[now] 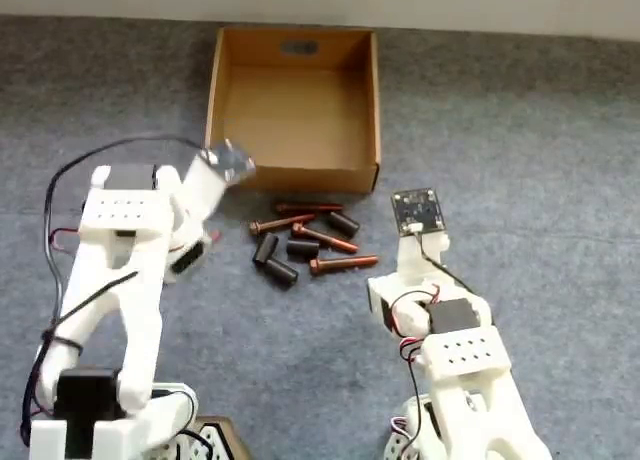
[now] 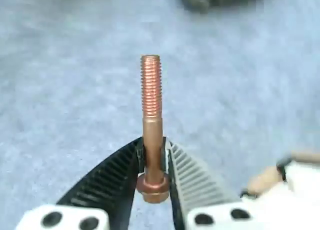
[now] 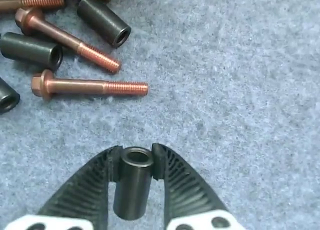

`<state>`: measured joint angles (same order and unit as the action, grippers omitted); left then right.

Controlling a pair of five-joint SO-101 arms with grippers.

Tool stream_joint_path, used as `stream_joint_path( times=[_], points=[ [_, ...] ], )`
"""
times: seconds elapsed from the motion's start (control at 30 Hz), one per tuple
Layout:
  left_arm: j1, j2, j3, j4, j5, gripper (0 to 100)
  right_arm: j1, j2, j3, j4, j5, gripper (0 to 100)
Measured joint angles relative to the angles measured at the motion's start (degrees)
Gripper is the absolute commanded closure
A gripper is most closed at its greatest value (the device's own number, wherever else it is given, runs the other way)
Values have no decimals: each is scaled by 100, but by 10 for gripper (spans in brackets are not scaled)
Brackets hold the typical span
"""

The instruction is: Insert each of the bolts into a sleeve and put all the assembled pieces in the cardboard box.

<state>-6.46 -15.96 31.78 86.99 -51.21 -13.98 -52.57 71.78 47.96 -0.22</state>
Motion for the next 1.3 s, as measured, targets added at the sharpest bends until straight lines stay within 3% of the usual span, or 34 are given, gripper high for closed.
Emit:
stream_joint_path(
  times=[0.1,0.2,0.3,0.47,0.8,0.97,1.13,1.3],
  points=[
    [53,-123,738,-18,-1451,990,0,0,0,0,0,993],
    [237,-132,1363,-624,-1899,989,0,0,97,0,0,993],
    [352,-132,1837,-1451,-1705,939,0,0,105,0,0,993],
    [343,-132,2022,-2154,-1108,703,0,0,105,0,0,993],
    [167,-220,1714,-2611,-607,795,0,0,105,0,0,993],
    [62,-220,782,-1582,695,793,0,0,105,0,0,993],
    [273,-229,105,-79,2655,793,0,0,105,0,0,993],
    [527,-229,580,-176,4993,793,0,0,105,0,0,993]
  ],
)
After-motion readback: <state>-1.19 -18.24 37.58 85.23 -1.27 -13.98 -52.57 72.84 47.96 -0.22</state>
